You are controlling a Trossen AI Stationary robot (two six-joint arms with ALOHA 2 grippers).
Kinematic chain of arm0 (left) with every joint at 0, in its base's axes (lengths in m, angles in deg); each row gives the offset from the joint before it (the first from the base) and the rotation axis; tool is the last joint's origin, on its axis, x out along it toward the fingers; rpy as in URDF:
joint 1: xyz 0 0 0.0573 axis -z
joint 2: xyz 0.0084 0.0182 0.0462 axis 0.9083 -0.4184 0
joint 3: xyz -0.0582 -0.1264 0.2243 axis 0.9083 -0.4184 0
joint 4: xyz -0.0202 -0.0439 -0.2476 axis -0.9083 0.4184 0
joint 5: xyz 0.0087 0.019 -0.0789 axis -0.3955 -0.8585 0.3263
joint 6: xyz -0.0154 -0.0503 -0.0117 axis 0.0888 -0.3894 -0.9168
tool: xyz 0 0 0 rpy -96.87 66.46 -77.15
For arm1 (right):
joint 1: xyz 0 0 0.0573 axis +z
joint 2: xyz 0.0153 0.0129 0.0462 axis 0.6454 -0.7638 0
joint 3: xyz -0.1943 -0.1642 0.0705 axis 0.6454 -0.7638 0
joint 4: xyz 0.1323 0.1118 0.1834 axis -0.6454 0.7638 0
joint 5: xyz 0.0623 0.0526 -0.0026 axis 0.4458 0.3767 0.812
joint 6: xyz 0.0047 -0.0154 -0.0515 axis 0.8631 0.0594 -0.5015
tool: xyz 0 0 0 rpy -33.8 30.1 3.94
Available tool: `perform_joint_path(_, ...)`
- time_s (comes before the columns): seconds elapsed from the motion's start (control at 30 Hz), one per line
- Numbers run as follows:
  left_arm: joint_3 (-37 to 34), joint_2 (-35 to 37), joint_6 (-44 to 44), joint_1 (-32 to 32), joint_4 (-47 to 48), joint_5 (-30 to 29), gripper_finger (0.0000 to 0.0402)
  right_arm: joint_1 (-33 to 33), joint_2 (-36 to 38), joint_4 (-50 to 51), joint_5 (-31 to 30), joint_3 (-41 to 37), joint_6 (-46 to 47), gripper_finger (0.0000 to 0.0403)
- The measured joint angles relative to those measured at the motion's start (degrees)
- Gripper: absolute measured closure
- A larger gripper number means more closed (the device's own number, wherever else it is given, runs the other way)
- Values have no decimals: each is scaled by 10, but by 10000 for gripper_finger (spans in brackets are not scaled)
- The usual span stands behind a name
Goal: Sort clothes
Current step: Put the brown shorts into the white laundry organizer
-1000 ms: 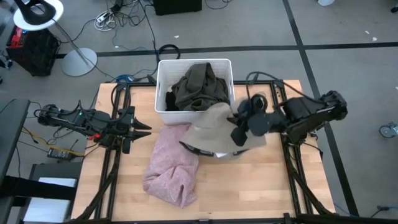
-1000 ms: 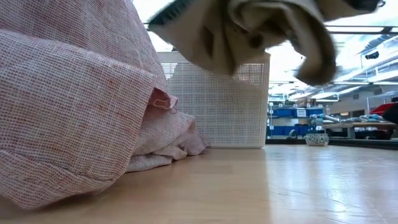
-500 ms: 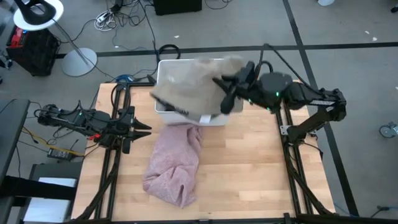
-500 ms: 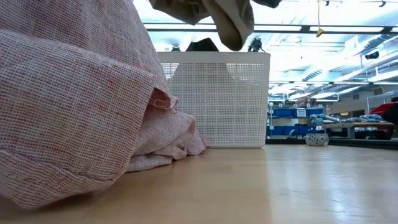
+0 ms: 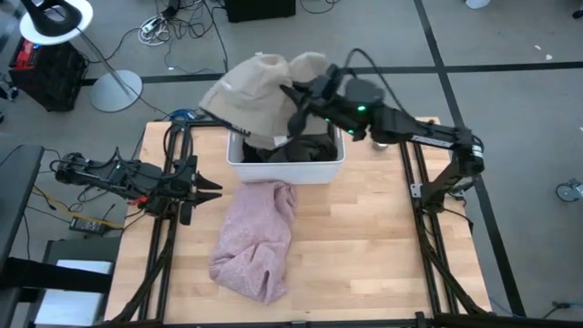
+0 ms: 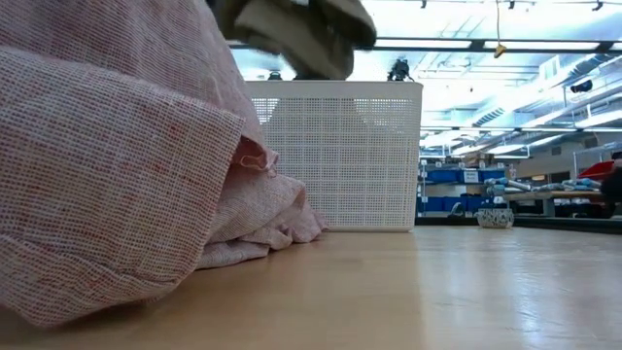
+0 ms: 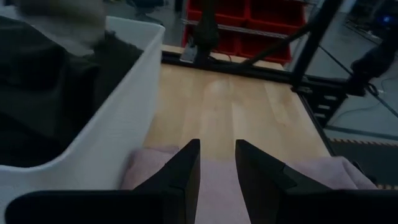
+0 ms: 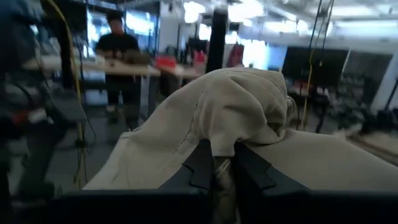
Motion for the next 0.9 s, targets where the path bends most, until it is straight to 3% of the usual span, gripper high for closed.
perform_joint_path(0.3,0,42,6,0,-1,-30,296,-18,-13,227,-117,-25,97,374)
perform_joint_path(0.4,0,57,14,0,-1,-30,296,-25,-12,227,-118,-30,102,374)
perform_joint_path(0.47,0,63,15,0,-1,-30,296,-32,-15,202,-90,-31,102,374)
perform_joint_path(0.6,0,67,17,0,0,-34,296,-54,-54,134,27,-31,91,374)
perform_joint_path(0.9,0,67,12,0,-6,-35,296,-81,-136,181,59,-31,120,374)
